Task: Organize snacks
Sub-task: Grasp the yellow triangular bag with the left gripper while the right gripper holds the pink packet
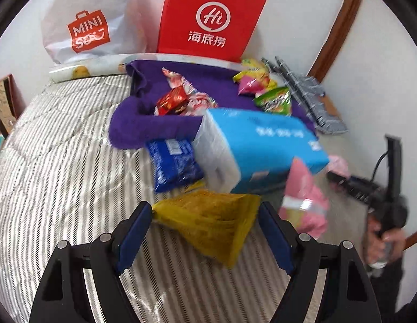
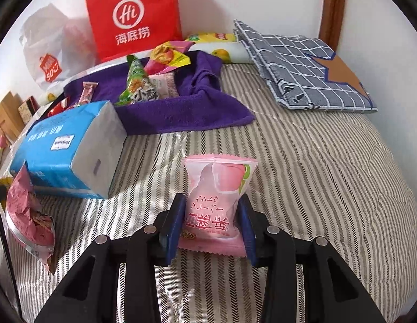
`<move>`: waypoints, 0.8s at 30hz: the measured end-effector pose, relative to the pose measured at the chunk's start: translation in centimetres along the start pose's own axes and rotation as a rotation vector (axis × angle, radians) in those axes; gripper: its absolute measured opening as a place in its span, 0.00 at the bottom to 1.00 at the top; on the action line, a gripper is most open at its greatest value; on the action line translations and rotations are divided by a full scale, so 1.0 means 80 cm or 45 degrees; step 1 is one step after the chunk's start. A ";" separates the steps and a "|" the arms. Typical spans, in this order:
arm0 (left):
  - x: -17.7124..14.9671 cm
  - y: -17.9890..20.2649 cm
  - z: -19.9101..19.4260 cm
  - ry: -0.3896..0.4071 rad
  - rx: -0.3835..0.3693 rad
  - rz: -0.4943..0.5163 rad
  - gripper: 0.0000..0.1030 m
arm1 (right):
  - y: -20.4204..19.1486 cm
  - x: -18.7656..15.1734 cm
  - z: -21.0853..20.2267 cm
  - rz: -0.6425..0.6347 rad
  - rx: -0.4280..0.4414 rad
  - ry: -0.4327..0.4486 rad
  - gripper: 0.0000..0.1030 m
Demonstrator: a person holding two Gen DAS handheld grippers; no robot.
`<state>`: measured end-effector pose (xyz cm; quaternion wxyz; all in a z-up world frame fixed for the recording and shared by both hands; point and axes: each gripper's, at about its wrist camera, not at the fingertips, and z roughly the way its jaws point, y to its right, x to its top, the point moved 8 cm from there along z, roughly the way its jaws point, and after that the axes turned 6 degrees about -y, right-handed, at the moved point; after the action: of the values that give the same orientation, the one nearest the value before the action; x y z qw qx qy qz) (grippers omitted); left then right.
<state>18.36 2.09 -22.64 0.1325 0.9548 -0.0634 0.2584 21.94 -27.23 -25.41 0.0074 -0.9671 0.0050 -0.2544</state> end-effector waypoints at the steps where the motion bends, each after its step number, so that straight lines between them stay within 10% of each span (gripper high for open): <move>1: -0.002 -0.002 0.002 -0.004 0.030 0.006 0.76 | 0.001 -0.001 -0.001 0.004 -0.005 0.001 0.38; 14: -0.006 -0.021 -0.001 -0.003 0.052 -0.024 0.37 | -0.021 -0.018 -0.033 -0.005 -0.033 0.048 0.33; 24: -0.012 -0.027 -0.027 0.041 0.041 -0.032 0.36 | -0.033 -0.027 -0.048 -0.030 0.035 0.053 0.28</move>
<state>16.93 4.80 -21.79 0.1214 0.9533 -0.0452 0.2729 18.20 -24.61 -23.08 0.0175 -0.9614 -0.0097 -0.2745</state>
